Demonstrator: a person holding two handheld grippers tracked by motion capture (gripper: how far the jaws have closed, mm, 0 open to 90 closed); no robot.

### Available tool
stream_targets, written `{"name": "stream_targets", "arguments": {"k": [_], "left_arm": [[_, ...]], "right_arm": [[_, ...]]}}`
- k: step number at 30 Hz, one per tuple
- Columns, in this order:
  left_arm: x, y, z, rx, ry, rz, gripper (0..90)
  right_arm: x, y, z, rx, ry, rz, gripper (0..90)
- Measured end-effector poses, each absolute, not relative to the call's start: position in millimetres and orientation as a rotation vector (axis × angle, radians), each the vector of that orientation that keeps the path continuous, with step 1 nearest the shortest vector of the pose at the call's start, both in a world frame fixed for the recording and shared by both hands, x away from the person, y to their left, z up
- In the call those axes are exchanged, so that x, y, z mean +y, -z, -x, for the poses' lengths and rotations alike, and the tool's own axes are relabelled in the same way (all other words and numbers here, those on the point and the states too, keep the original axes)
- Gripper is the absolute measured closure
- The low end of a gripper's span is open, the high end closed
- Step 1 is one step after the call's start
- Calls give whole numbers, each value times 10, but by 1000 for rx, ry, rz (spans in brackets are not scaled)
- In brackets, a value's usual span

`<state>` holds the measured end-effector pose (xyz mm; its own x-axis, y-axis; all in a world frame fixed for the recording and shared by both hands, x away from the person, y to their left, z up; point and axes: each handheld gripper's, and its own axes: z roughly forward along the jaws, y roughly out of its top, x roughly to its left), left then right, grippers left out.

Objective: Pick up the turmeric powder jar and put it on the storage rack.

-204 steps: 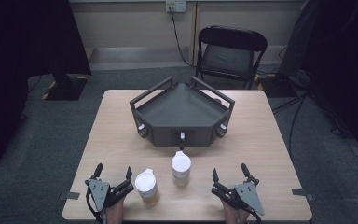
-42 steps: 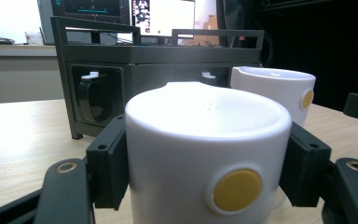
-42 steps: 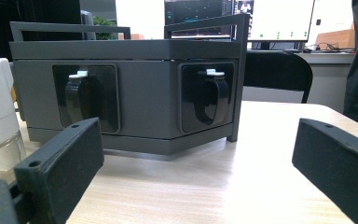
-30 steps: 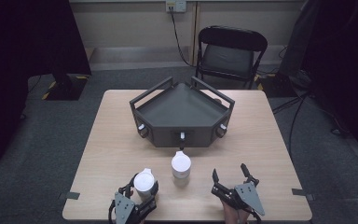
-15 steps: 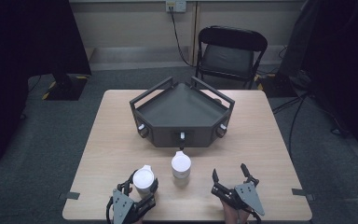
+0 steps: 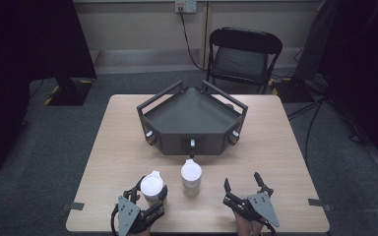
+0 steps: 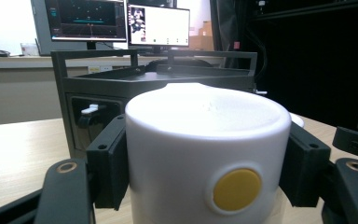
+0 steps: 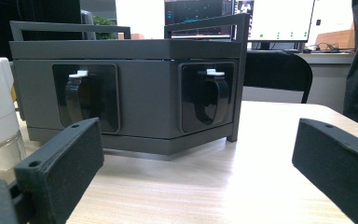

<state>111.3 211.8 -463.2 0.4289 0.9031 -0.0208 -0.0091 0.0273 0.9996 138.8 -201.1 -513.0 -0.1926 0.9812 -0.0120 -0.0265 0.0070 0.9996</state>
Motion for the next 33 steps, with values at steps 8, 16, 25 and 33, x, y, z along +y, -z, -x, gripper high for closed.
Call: {"name": "stream_targets", "arguments": {"k": [8, 16, 25, 33], "left_arm": [[2083, 4603, -1155, 869, -849, -1375, 307], [2085, 4562, -1184, 856, -846, -1384, 307], [2109, 4512, -1221, 859, -845, -1387, 307], [2109, 4468, -1276, 857, -845, -1389, 307]], "right_arm": [[-2010, 5130, -1388, 1335, -1354, -1085, 8], [-2008, 5129, -1388, 1334, -1354, -1086, 8], [-2005, 5129, -1388, 1333, -1352, -1087, 8], [-2004, 5129, -1387, 1333, -1352, -1088, 8]]}}
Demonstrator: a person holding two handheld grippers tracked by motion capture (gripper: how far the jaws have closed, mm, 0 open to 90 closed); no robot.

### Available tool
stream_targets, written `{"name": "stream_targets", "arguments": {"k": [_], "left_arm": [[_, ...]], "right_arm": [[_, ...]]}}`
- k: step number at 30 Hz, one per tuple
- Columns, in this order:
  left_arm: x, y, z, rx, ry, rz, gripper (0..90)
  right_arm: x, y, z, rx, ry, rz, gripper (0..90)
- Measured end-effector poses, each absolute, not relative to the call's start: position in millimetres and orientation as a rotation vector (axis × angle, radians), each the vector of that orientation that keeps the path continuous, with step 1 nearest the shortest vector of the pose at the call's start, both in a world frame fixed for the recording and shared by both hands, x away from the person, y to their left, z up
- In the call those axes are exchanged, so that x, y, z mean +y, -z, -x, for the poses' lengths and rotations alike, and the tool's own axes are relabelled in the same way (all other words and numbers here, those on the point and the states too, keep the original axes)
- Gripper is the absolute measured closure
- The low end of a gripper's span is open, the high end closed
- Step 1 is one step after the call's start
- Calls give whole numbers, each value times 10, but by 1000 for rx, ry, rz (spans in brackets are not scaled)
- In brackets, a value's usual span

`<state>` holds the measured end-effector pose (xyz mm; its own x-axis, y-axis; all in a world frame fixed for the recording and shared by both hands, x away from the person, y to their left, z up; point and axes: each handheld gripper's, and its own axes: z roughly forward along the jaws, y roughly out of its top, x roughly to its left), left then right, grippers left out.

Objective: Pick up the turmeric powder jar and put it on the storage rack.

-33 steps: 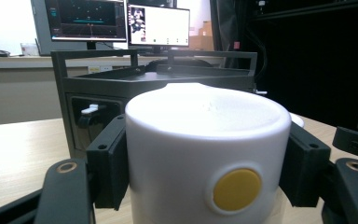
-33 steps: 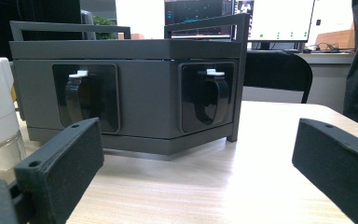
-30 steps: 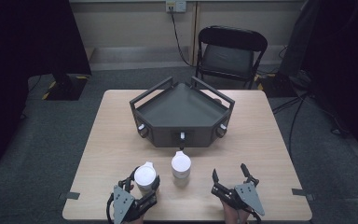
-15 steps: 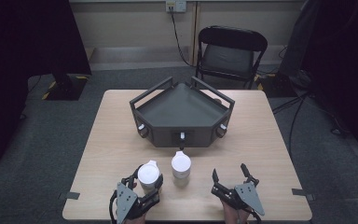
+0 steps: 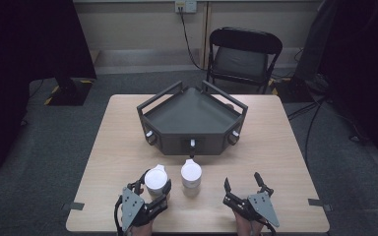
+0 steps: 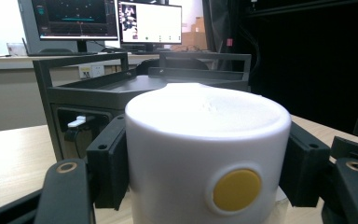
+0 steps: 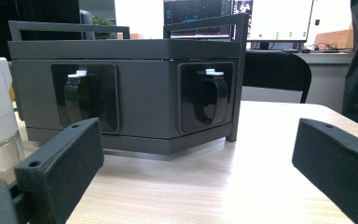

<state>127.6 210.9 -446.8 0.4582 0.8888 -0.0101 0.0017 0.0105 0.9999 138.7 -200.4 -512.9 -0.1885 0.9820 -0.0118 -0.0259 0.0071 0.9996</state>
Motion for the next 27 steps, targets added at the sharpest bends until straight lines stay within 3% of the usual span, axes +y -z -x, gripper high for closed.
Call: {"name": "stream_targets", "arguments": {"k": [27], "left_arm": [[2146, 4219, -1578, 866, -859, -1382, 307]], "right_arm": [[-2000, 5129, -1387, 1331, -1350, -1089, 8]]}}
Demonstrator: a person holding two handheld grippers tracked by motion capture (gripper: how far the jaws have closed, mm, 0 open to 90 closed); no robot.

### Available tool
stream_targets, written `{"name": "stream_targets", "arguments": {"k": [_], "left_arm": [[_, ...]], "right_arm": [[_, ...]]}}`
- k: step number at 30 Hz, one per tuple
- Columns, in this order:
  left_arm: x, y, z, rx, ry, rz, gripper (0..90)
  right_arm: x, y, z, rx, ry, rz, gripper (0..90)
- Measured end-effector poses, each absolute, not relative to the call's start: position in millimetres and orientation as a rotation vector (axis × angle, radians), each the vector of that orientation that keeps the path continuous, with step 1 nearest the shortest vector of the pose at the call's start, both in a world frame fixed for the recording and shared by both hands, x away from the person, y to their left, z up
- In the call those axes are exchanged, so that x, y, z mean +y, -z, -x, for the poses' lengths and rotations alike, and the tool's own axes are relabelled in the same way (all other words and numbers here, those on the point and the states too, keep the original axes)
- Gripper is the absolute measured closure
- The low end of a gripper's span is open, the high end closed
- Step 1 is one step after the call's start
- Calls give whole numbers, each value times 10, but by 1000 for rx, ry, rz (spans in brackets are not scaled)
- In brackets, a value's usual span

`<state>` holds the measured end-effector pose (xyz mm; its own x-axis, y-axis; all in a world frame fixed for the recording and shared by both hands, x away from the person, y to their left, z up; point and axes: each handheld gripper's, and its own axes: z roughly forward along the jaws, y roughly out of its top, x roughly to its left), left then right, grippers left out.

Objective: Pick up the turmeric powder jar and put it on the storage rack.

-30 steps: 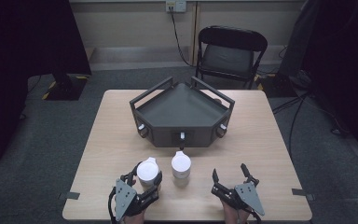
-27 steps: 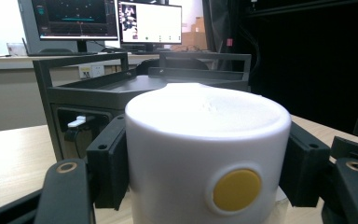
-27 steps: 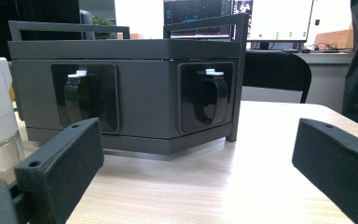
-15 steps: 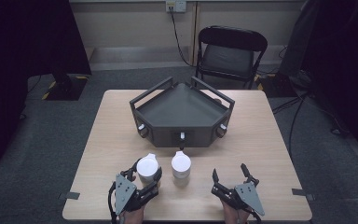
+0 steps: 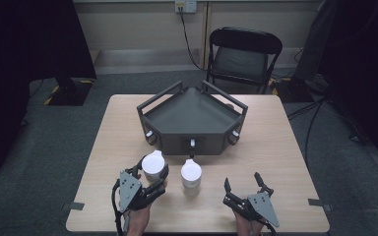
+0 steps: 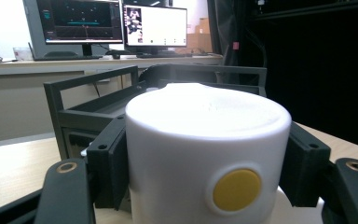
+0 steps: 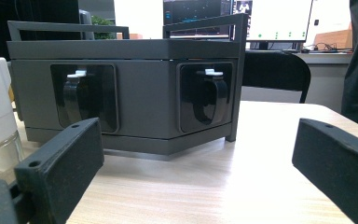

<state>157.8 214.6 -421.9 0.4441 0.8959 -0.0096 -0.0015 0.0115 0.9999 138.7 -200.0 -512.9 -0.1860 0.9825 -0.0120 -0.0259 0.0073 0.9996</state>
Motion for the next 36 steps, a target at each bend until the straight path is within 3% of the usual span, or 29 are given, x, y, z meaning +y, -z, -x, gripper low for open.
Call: {"name": "stream_targets", "arguments": {"k": [19, 36], "left_arm": [[2107, 4021, -1856, 879, -813, -1371, 307], [2002, 3767, -2131, 843, -852, -1391, 307]], "right_arm": [[-2000, 5129, -1387, 1331, -1350, -1089, 8], [-2000, 5129, -1387, 1331, -1349, -1088, 8]]}}
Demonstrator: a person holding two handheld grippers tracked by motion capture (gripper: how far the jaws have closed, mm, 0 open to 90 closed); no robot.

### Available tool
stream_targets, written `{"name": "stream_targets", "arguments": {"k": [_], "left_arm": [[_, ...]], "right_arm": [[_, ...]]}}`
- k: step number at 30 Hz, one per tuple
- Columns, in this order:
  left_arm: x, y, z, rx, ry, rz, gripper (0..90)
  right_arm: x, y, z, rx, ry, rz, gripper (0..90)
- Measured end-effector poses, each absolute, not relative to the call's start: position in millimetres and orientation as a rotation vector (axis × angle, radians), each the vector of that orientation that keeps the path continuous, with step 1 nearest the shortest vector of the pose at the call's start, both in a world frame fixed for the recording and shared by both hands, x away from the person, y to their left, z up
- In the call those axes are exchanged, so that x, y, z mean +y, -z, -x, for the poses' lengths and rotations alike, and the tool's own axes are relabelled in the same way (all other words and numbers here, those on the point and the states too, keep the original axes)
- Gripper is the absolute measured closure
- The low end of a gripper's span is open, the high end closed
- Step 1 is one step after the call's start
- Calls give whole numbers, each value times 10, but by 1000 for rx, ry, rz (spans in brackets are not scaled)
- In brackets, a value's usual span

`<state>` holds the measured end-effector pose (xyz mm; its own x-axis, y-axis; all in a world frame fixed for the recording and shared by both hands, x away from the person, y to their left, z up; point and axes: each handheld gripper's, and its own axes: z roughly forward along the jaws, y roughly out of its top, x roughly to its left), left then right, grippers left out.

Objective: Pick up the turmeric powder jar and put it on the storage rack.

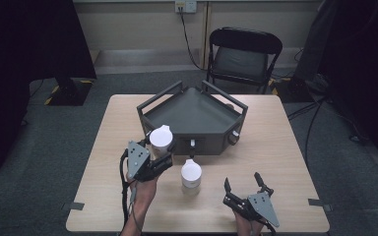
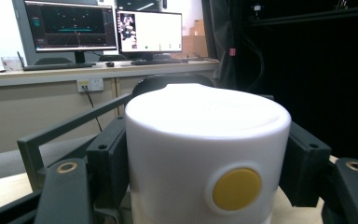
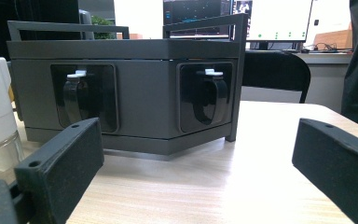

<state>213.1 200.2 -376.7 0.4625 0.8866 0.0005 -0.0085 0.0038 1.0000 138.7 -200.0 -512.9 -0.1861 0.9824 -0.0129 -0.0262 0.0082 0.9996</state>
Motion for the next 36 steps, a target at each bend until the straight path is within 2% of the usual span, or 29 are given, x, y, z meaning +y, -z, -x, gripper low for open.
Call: {"name": "stream_targets", "arguments": {"k": [17, 36], "left_arm": [[1867, 3475, -2454, 842, -864, -1390, 307], [1671, 3338, -2871, 881, -897, -1352, 308]], "right_arm": [[-1997, 5130, -1386, 1330, -1348, -1088, 8], [-1996, 5131, -1386, 1329, -1348, -1088, 8]]}}
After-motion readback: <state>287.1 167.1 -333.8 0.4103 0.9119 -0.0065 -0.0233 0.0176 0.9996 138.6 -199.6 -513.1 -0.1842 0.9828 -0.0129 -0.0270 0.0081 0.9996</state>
